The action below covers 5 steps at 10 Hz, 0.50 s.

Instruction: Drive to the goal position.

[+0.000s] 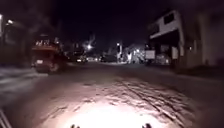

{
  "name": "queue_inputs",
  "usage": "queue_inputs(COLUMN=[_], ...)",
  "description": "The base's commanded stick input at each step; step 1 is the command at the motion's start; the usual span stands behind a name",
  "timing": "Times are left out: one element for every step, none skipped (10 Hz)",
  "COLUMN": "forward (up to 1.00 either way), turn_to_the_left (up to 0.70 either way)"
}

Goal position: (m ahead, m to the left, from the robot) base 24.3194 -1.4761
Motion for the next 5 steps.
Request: queue_inputs(forward=[0.85,0.85,0.85,0.85,0.85], turn_to_the_left=[0.0,0.0,0.0,0.0,0.0])
